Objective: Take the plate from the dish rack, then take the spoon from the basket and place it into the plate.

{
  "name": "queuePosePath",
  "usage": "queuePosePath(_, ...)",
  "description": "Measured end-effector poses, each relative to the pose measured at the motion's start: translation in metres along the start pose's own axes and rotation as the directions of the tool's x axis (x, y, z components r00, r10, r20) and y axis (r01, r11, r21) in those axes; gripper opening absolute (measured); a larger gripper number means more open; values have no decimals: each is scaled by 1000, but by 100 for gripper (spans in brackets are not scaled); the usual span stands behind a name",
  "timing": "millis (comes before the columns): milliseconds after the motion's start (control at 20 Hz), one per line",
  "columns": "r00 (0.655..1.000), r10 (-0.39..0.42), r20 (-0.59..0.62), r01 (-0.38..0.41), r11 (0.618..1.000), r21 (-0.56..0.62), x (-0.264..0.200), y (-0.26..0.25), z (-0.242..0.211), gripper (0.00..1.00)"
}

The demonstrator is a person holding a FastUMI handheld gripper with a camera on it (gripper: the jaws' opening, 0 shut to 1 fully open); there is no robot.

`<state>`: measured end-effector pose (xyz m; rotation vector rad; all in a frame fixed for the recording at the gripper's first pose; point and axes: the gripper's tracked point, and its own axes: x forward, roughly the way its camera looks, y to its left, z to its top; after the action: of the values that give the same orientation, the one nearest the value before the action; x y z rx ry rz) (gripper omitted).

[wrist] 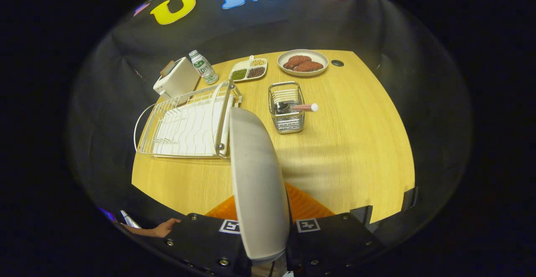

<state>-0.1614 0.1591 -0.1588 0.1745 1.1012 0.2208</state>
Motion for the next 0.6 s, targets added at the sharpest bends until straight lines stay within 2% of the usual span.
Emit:
queuePosePath(200, 995, 82, -61, -77, 994, 78, 39, -3, -33, 32)
queuePosePath(450, 978, 201, -64, -187, 967, 174, 63, 5, -45, 32)
queuePosePath(600, 954, 297, -46, -283, 938, 200, 74, 4, -44, 32)
